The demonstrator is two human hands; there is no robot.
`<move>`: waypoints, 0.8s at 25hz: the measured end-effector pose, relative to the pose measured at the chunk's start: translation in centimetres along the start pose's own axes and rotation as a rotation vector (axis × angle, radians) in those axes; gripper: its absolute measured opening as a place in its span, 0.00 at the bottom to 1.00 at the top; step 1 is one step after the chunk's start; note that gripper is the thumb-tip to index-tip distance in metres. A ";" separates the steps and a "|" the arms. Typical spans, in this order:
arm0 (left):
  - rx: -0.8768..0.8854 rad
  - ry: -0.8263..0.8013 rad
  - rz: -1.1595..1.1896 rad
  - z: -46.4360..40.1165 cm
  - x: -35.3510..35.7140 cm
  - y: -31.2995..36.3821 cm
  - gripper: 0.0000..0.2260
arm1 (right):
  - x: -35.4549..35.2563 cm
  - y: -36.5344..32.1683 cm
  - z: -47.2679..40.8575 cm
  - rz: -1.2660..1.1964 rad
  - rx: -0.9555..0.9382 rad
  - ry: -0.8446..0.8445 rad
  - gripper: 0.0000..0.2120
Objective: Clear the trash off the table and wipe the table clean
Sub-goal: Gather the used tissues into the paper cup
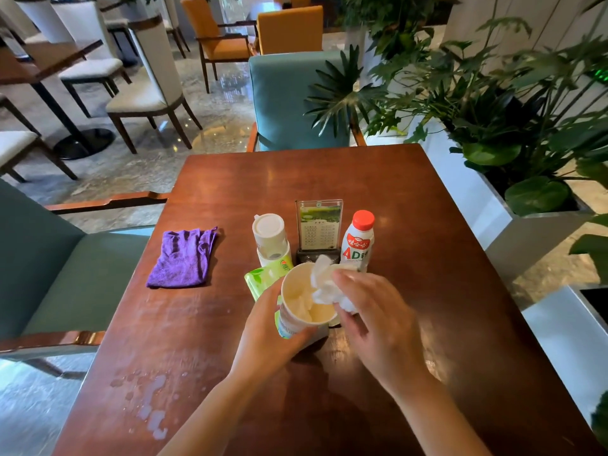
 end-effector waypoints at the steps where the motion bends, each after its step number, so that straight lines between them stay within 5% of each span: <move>1: 0.023 -0.006 0.003 -0.1 0.1 0.5 0.29 | 0.6 -0.4 0.0 -0.012 0.027 -0.017 0.22; 6: 0.009 0.017 0.000 0.3 -1.0 -0.3 0.28 | 3.4 -0.8 1.1 0.006 0.112 -0.185 0.08; 10: -0.043 0.030 0.015 0.7 -1.7 -1.7 0.30 | 5.2 -2.0 2.7 -0.024 0.078 -0.435 0.24; 16: -0.028 0.078 -0.065 1.2 -2.8 -2.3 0.32 | 4.0 1.6 4.7 -0.077 0.120 -0.229 0.15; 18: -0.037 0.088 -0.069 1.3 -3.2 -2.5 0.32 | 4.7 6.4 6.3 0.091 0.250 -0.233 0.13; 20: -0.065 0.101 -0.059 1.6 -3.6 -3.0 0.33 | 6.9 11.3 9.3 0.250 0.470 -0.445 0.20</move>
Point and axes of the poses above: each hand's wrist, its own z-axis away from the middle knuckle, its own x-axis out of the palm, y = z × x, the point moved 8 cm from there along -z, towards the middle knuckle, and after that the axes turned 10 degrees about y, right-handed, at the moved point
